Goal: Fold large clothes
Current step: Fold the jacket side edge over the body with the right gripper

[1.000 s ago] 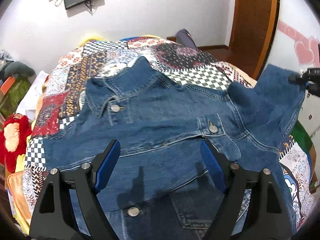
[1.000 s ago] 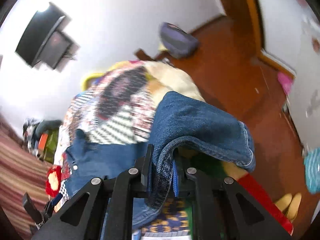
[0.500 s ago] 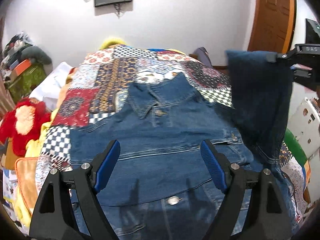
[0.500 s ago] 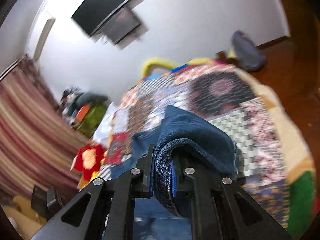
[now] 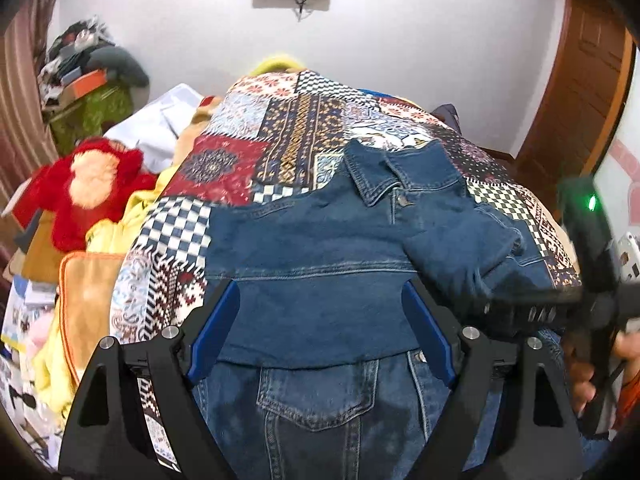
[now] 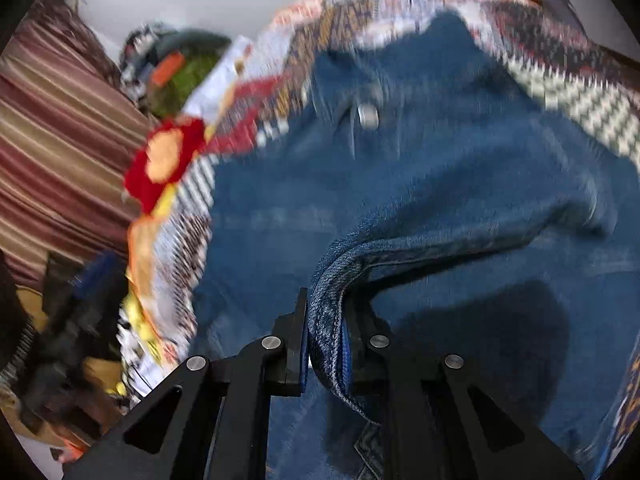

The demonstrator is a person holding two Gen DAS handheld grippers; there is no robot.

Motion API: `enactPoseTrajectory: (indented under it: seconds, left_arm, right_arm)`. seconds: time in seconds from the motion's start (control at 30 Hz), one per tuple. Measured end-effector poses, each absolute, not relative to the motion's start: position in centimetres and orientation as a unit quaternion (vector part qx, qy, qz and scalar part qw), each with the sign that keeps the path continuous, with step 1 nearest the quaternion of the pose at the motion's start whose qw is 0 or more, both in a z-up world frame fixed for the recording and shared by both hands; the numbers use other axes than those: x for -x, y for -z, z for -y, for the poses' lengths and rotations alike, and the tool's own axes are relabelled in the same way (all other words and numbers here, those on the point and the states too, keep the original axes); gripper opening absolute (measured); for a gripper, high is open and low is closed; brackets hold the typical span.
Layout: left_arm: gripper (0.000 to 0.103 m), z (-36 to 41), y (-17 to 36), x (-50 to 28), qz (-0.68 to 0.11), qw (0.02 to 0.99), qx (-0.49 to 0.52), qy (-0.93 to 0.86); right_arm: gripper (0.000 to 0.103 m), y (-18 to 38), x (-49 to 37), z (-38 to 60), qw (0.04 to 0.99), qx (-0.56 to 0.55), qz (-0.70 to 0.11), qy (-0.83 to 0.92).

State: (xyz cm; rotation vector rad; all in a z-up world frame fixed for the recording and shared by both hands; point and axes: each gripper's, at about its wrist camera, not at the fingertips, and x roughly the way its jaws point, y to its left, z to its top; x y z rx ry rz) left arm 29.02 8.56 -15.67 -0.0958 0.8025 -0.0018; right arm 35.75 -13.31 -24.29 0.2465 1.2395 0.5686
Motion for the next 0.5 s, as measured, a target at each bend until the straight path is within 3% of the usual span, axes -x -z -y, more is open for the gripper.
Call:
enactPoseTrajectory:
  seconds: [0.23, 0.5]
  left_arm:
    - [0.083, -8.0, 16.4, -28.7, -0.403, 0.914, 0.052, 0.006]
    - [0.087, -4.3, 15.1, -29.3, -0.396, 0.917, 0.020, 0.040]
  right_arm:
    - [0.010, 27.1, -34.0, 14.6, 0.725, -0.125, -0.629, -0.250]
    - [0.010, 23.7, -31.8, 18.3, 0.726, -0.120, -0.614, -0.284]
